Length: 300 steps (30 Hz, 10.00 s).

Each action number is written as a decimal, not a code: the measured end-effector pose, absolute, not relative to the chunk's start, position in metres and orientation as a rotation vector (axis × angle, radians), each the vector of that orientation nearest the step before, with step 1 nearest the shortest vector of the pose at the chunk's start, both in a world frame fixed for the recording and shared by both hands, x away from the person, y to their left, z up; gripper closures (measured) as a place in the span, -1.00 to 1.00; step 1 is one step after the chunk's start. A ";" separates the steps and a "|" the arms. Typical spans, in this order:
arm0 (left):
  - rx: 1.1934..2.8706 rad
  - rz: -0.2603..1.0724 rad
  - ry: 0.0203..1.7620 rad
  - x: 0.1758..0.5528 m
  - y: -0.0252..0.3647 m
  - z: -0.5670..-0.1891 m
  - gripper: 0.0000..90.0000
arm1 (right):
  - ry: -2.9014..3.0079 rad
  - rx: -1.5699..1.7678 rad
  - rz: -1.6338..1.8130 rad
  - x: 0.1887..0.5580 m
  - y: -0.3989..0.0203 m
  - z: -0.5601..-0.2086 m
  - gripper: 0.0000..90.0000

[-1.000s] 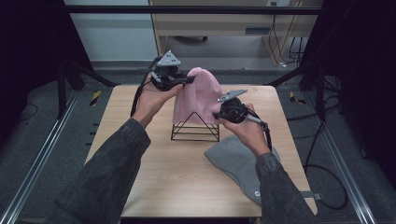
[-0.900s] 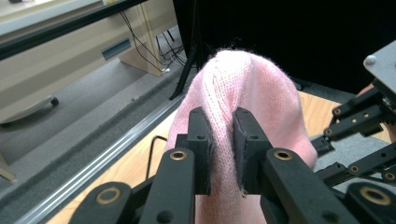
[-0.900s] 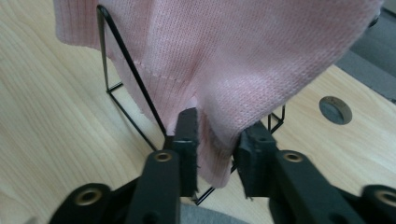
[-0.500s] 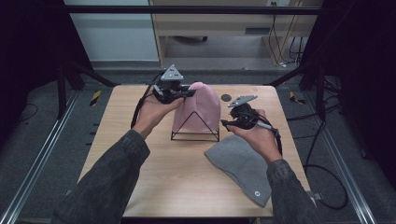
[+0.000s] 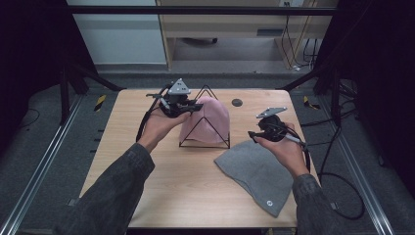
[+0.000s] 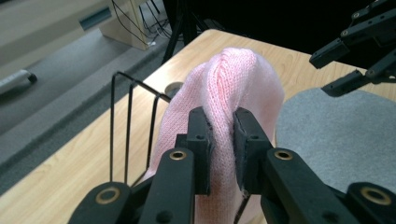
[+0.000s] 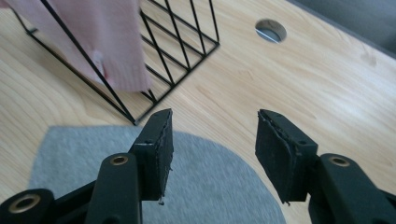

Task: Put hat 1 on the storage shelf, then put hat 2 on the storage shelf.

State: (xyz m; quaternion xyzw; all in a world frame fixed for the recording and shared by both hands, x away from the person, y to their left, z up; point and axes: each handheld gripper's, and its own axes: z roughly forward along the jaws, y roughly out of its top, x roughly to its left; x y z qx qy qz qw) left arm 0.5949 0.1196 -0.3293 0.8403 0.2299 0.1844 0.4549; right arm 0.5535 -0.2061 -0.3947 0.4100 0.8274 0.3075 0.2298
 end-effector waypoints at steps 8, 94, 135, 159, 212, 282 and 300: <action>2.087 0.435 0.588 0.594 0.123 -0.340 0.72 | 2.274 1.205 0.825 0.552 -0.225 -0.412 0.10; 2.257 0.463 0.877 0.489 0.251 -0.467 -0.77 | 2.281 1.225 0.875 0.510 -0.265 -0.432 0.91; 2.311 0.291 0.649 0.468 0.214 -0.419 -0.72 | 2.297 0.630 1.171 0.439 -0.171 -0.273 0.91; 2.396 0.320 0.544 0.460 0.194 -0.395 -0.72 | 2.369 0.527 1.195 0.449 -0.116 -0.274 0.91; 2.296 0.483 0.430 0.487 0.124 -0.291 0.93 | 2.240 0.708 1.304 0.464 -0.162 -0.252 0.91; 2.147 0.595 0.533 0.633 0.103 -0.230 0.93 | 2.017 0.870 1.377 0.624 -0.176 -0.203 0.91; 2.158 0.606 0.560 0.635 0.117 -0.232 0.93 | 2.045 0.863 1.370 0.628 -0.165 -0.210 0.91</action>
